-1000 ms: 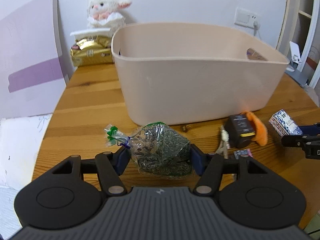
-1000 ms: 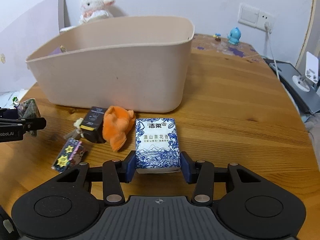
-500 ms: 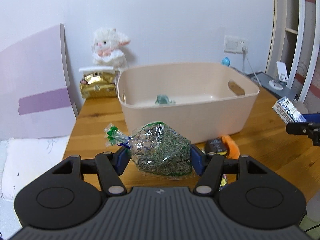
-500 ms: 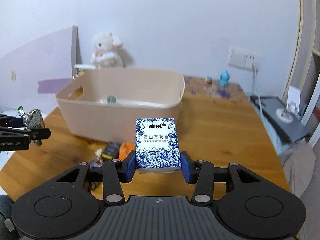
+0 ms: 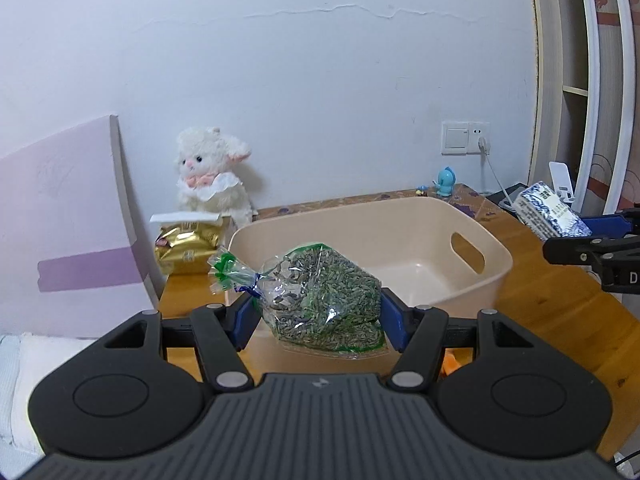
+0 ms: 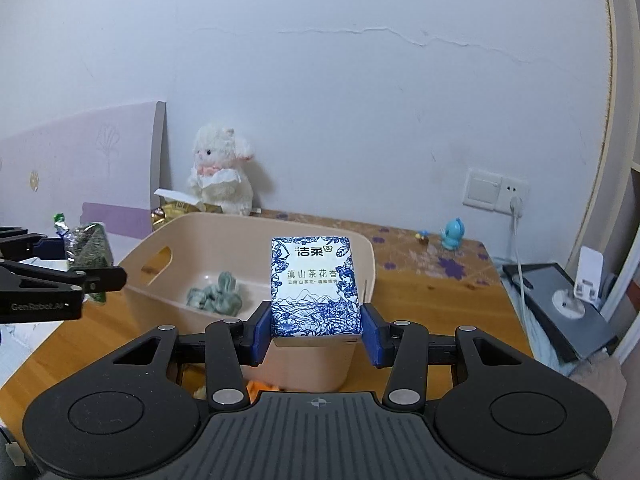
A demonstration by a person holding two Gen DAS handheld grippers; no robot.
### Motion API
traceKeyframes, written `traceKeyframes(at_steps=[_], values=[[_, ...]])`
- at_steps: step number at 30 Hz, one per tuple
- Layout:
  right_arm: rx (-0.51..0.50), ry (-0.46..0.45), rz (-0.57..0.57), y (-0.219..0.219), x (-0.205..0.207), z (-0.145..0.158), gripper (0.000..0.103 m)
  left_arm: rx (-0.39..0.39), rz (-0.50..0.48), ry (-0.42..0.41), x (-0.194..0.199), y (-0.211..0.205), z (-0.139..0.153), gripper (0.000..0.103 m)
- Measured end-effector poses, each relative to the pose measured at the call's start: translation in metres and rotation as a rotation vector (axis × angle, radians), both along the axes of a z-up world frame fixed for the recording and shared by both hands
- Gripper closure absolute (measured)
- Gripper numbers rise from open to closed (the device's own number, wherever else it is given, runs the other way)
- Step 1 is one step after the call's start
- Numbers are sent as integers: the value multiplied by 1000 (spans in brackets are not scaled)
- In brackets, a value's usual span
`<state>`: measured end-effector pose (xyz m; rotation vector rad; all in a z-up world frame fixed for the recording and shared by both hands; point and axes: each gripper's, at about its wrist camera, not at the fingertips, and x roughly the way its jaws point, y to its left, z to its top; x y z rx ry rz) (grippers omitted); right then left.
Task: Organize objects
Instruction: 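Lift both items over the bin and release them inside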
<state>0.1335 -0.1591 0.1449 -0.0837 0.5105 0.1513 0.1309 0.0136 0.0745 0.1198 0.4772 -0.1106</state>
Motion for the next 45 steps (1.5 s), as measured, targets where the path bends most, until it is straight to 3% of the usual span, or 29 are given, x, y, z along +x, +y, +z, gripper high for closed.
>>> traceKeyframes(at_steps=[15, 24, 27, 30, 32, 38, 45], values=[[-18, 79, 10, 22, 94, -30, 60, 3, 18, 129, 111, -17, -43, 39], [-44, 199, 19, 29, 130, -63, 59, 35, 15, 235, 137, -18, -74, 37], [-37, 215, 17, 27, 130, -66, 50, 25, 30, 243, 136, -16, -74, 36], [-39, 190, 10, 25, 123, -61, 40, 27, 47, 236, 130, -15, -70, 24], [-34, 156, 3, 22, 113, -53, 29, 31, 55, 217, 124, -16, -64, 23], [-3, 95, -16, 11, 83, -28, 12, 16, 81, 174, 100, -13, -43, 19], [5, 60, -25, 3, 42, -12, 4, 28, 93, 143, 64, -15, -26, 15]])
